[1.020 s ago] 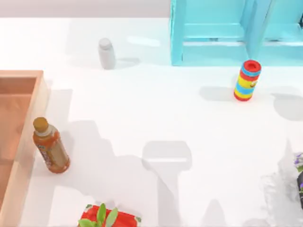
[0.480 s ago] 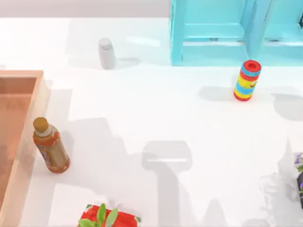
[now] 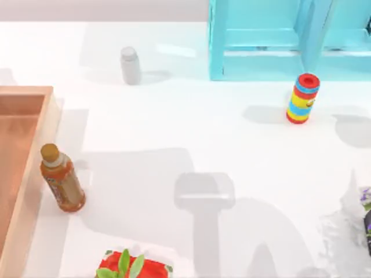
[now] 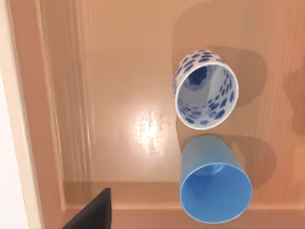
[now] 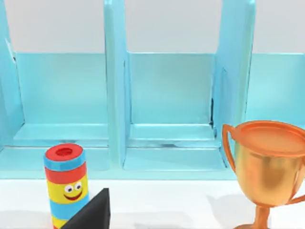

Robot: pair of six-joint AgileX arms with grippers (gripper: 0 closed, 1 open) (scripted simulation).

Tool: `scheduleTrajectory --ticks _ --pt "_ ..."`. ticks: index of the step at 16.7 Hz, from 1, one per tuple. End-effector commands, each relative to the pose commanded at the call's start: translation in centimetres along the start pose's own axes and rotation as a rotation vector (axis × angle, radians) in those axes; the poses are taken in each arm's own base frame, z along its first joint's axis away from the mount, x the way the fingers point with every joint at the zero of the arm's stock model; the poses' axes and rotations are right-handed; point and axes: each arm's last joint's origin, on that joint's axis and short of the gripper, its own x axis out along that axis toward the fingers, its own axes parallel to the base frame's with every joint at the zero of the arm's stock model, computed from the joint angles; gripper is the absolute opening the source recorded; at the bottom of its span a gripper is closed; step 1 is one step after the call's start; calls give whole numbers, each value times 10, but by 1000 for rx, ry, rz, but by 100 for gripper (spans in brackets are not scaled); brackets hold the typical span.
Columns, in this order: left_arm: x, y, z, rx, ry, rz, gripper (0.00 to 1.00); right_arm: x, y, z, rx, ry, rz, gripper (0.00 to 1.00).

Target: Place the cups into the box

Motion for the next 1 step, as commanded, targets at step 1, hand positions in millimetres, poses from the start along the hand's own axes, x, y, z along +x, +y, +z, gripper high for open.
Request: scheduleTrajectory --ticks 1 --pt "0 0 0 0 0 0 100 0 0 0 0 0 0 100"
